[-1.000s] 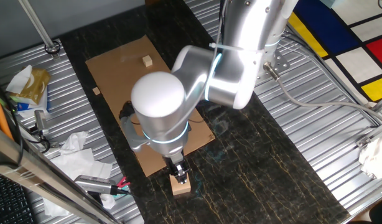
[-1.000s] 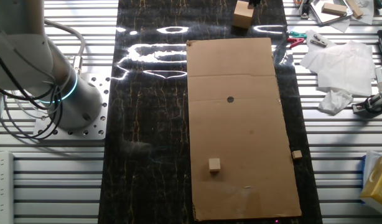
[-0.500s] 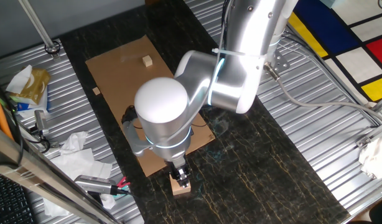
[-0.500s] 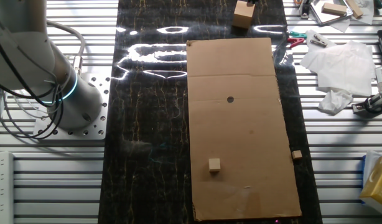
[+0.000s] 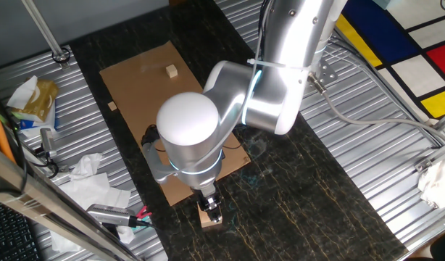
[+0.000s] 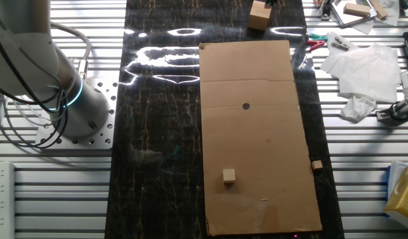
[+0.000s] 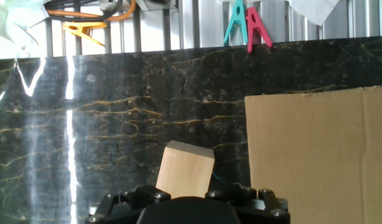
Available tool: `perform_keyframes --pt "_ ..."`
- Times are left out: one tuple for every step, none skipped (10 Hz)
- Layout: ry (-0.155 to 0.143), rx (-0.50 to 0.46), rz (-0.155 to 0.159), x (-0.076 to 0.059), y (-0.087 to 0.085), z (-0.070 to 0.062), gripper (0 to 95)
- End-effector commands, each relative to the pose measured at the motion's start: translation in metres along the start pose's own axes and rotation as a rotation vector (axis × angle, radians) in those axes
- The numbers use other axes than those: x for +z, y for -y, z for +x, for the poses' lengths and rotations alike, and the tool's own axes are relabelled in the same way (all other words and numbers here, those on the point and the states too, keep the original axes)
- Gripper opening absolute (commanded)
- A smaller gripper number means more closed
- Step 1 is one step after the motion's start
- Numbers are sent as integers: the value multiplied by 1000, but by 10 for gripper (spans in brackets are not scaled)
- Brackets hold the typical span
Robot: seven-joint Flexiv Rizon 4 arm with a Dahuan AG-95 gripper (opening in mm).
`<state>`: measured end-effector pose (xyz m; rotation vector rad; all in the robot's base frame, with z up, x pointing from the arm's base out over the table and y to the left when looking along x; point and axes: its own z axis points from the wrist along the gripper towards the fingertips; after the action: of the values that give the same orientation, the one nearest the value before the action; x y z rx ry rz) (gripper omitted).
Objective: Grab the block and place it at the designated location
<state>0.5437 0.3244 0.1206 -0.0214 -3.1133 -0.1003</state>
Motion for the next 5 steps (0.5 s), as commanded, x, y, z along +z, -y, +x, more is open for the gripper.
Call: perform_keyframes --pt "4 1 0 2 0 0 760" --pt "6 2 0 4 1 -1 760" --pt "7 1 0 6 1 -2 760" --pt "6 1 0 7 1 -3 760" --pt "6 2 0 8 1 -4 760"
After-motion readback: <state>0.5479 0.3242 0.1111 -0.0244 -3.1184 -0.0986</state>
